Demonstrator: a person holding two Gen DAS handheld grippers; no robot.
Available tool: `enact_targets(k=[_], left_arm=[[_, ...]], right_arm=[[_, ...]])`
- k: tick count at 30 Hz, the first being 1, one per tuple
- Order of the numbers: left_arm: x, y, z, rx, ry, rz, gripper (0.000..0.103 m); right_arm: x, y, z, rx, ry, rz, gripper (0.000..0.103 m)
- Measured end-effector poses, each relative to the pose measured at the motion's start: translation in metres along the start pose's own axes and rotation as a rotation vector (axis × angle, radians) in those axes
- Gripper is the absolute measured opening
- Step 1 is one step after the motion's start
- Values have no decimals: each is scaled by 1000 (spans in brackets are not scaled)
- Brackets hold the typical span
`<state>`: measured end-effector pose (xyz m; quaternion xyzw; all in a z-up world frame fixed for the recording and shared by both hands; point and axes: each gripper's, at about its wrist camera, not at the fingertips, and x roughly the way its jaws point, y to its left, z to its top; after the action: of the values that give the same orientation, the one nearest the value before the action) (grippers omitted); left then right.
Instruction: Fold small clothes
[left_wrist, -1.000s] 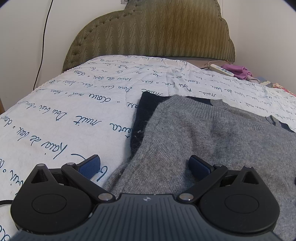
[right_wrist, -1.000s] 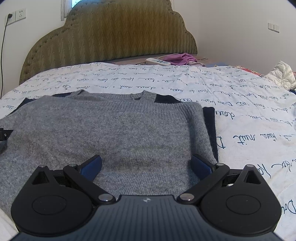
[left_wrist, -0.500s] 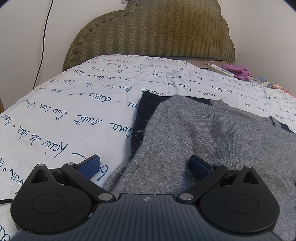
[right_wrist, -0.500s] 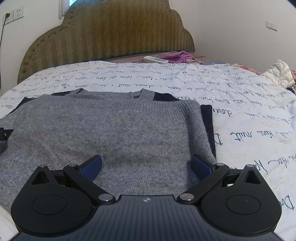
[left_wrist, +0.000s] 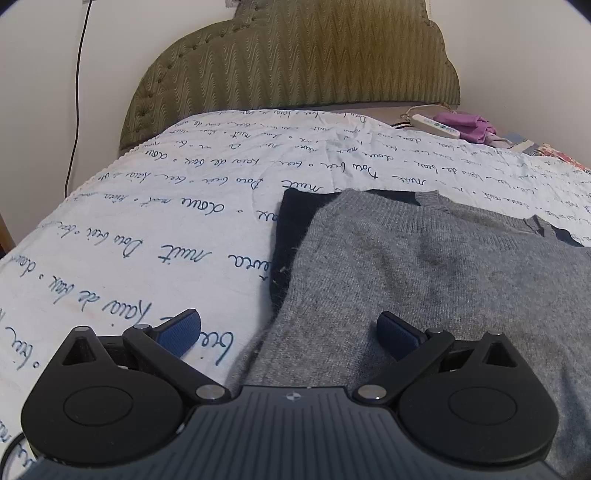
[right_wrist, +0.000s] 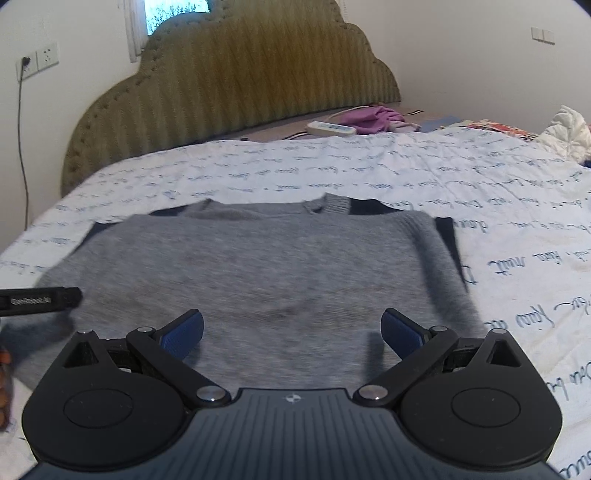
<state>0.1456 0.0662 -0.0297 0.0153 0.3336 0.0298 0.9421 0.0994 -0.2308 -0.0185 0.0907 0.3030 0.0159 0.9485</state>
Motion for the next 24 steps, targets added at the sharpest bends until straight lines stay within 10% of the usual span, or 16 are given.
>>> enact_targets(k=[12, 24], left_arm=[[-13, 12, 29, 63, -8, -52, 102], [32, 53, 82, -23, 127, -324, 100]], right_arm=[[-18, 47, 4, -81, -8, 126, 103], [-38, 135, -27, -439, -61, 169, 103]])
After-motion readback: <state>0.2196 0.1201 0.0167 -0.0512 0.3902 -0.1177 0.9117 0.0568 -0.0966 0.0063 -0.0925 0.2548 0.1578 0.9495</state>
